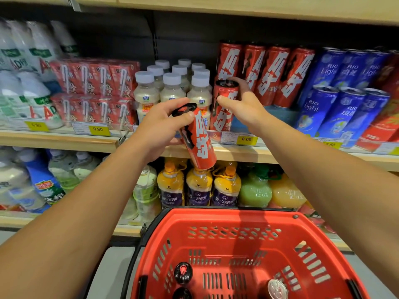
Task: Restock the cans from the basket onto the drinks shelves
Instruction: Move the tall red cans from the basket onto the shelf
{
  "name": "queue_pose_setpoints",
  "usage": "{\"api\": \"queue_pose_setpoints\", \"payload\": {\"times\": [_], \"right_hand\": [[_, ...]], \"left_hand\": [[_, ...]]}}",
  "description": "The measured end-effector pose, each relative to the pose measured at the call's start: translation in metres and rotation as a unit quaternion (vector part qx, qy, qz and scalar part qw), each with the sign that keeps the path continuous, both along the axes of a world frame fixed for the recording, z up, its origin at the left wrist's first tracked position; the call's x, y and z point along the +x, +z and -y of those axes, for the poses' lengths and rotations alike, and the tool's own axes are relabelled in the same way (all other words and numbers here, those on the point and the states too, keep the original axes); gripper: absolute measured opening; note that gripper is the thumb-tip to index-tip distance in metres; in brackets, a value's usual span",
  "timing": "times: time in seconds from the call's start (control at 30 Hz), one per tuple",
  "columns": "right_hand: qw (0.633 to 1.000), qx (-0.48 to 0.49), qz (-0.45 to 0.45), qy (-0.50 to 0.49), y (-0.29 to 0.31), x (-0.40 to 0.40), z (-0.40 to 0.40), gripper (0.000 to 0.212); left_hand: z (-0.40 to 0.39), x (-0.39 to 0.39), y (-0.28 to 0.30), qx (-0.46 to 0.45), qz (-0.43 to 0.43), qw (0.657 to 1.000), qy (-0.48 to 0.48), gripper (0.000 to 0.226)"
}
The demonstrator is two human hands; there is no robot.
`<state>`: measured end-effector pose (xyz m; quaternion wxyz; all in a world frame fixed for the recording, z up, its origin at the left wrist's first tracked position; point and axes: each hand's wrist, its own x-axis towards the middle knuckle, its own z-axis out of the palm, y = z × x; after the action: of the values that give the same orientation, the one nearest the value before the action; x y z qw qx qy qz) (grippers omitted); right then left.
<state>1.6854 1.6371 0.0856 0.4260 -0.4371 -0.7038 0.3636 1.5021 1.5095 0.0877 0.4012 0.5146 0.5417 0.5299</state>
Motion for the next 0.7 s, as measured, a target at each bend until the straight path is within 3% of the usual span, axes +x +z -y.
{"api": "queue_pose_setpoints", "payload": {"times": [0.3, 0.5, 0.7], "right_hand": [[0.988, 0.055, 0.142, -0.013, -0.005, 0.049, 0.033, 0.076], [0.951, 0.167, 0.245, -0.092, 0.018, 0.107, 0.046, 0.071], [0.917, 0.215, 0.289, -0.169, 0.024, 0.148, 0.037, 0.066]], "left_hand": [[0.006, 0.023, 0.024, 0.05, -0.06, 0.997, -0.015, 0.048], [-0.01, 0.066, 0.057, 0.111, -0.114, 0.986, -0.047, 0.052], [-0.037, 0.107, 0.076, 0.169, -0.174, 0.969, -0.041, 0.057]]}}
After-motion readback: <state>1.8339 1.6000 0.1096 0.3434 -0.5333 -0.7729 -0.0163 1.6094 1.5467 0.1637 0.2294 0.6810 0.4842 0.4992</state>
